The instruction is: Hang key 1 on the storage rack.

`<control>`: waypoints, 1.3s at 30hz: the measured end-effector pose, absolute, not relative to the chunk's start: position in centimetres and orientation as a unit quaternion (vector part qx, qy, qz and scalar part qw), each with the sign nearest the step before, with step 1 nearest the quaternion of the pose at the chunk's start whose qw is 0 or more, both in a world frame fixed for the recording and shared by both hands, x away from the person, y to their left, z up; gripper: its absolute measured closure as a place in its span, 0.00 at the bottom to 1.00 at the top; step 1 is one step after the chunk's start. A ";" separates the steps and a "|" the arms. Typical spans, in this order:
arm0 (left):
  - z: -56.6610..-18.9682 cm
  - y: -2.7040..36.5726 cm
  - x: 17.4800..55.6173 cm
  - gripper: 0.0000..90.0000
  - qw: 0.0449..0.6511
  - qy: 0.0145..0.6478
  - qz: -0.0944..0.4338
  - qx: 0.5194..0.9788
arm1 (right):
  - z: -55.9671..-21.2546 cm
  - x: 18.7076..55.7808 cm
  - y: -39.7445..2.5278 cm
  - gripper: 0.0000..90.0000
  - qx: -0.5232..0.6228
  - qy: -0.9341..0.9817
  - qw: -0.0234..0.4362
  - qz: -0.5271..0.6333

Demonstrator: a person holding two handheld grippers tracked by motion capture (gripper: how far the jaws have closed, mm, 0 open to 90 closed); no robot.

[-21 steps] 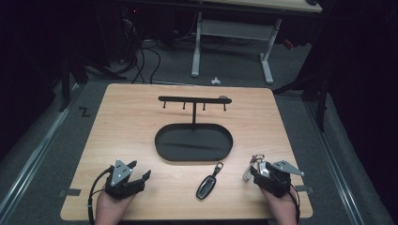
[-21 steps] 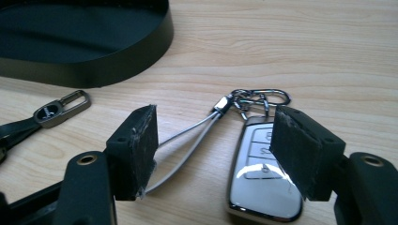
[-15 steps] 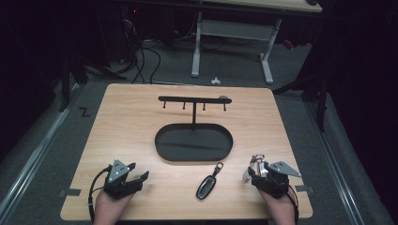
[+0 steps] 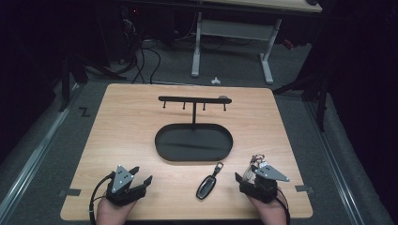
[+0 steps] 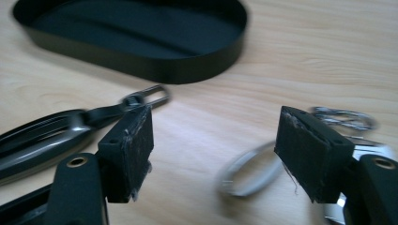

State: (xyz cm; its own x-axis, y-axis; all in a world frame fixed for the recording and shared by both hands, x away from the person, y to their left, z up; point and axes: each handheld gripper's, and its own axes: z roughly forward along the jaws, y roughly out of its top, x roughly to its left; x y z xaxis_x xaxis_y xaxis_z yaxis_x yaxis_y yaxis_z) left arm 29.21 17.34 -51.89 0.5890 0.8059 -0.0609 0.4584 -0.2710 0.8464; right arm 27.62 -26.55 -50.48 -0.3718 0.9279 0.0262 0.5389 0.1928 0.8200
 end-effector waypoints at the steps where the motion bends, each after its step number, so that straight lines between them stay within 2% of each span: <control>1: -52.1 17.5 29.5 0.44 0.441 0.413 0.188 0.774 | -50.5 27.6 -26.0 0.31 0.498 0.735 0.244 0.390; 4: -52.1 17.8 29.7 0.44 0.439 0.410 0.198 0.775 | -50.5 27.6 -24.8 0.31 0.488 0.744 0.233 0.393; 5: -52.1 18.2 29.8 0.43 0.446 0.411 0.196 0.770 | -50.6 27.5 -23.6 0.31 0.484 0.751 0.208 0.399; 9: -51.8 18.7 29.6 0.43 0.456 0.414 0.200 0.762 | -51.0 27.5 -21.2 0.28 0.481 0.759 0.173 0.403; 12: -51.7 18.7 29.5 0.43 0.461 0.411 0.200 0.761 | -51.5 27.2 -19.6 0.29 0.482 0.763 0.166 0.398; 13: -51.6 18.7 29.4 0.43 0.462 0.410 0.201 0.761 | -51.6 27.1 -19.1 0.29 0.474 0.770 0.164 0.394; 15: -51.7 18.7 29.4 0.43 0.459 0.409 0.201 0.762 | -51.8 26.6 -18.3 0.33 0.462 0.776 0.197 0.382; 17: -51.8 18.6 29.6 0.43 0.458 0.410 0.199 0.763 | -51.9 26.5 -18.0 0.36 0.462 0.776 0.202 0.380; 28: -52.1 18.4 29.7 0.43 0.451 0.409 0.197 0.769 | -52.7 26.7 -17.1 0.42 0.478 0.775 0.184 0.371; 33: -52.2 18.6 29.7 0.43 0.450 0.411 0.193 0.769 | -52.6 26.5 -17.3 0.61 0.488 0.772 0.184 0.364; 37: -52.3 18.5 29.7 0.43 0.449 0.410 0.192 0.770 | -52.6 26.5 -17.6 0.73 0.492 0.772 0.190 0.355; 38: -52.3 18.5 29.7 0.43 0.449 0.410 0.192 0.770 | -52.6 26.5 -17.6 0.73 0.492 0.772 0.190 0.355; 39: -52.3 18.5 29.7 0.43 0.449 0.409 0.192 0.771 | -52.7 26.4 -17.7 0.78 0.493 0.772 0.193 0.352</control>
State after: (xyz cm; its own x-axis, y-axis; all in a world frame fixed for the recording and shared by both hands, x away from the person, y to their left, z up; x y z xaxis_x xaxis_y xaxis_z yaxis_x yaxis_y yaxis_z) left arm 29.69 18.48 -52.31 0.5918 0.8029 -0.0719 0.4585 -0.2619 0.8492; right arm 26.42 -17.74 -52.68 -0.4392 0.8970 0.0491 0.6253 0.2660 0.7337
